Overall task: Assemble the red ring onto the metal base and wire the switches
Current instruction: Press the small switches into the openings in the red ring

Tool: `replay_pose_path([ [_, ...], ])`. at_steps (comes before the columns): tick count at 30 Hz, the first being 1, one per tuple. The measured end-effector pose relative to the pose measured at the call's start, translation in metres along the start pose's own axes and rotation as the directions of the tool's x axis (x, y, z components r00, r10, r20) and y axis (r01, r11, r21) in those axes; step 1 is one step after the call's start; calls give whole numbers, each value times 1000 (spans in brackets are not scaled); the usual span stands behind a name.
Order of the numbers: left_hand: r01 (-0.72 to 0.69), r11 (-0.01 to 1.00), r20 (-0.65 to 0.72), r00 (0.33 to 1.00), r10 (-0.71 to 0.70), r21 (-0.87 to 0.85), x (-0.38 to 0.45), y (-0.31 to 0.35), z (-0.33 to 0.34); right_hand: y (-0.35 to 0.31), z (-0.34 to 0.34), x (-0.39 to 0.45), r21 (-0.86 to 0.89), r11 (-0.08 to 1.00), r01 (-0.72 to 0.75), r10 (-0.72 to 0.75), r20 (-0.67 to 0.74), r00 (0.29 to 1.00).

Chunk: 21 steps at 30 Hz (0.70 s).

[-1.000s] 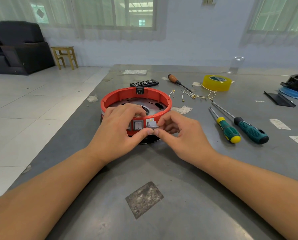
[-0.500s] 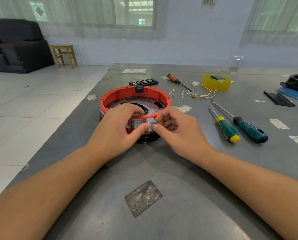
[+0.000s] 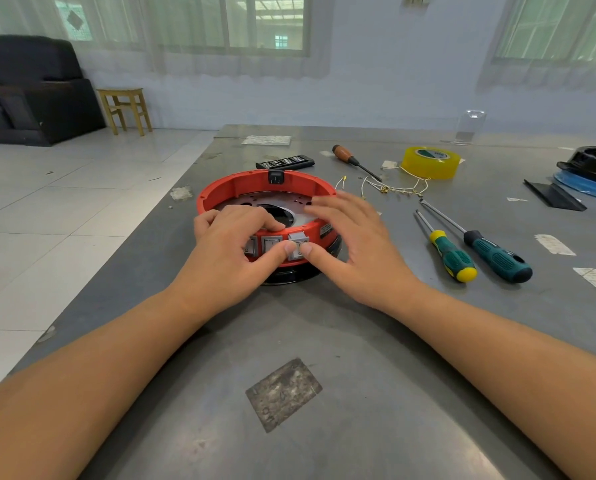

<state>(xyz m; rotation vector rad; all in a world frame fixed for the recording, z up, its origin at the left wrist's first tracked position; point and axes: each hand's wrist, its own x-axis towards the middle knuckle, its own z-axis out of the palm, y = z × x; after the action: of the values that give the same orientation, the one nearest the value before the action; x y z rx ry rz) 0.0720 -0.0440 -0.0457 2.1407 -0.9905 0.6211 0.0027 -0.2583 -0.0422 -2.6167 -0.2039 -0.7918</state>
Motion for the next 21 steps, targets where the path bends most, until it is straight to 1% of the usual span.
replay_pose_path([
  [2, -6, 1000, 3, 1000, 6, 2, 0, 0, -1, 3, -2, 2, 4, 1000, 10, -10, 33, 999],
  [9, -72, 997, 55, 996, 73, -10, 0, -6, -7, -3, -2, -2, 45, 998, 48, -46, -38, 998],
  [15, -120, 993, 116, 986, 119, 3, 2, -14, -11, -7, -3, -4, 37, 995, 91, -90, -33, 995],
  [21, -132, 991, 81, 988, 130, 10, 0, -14, -8, -5, -3, -1, 12, 995, 95, -95, -11, 995],
])
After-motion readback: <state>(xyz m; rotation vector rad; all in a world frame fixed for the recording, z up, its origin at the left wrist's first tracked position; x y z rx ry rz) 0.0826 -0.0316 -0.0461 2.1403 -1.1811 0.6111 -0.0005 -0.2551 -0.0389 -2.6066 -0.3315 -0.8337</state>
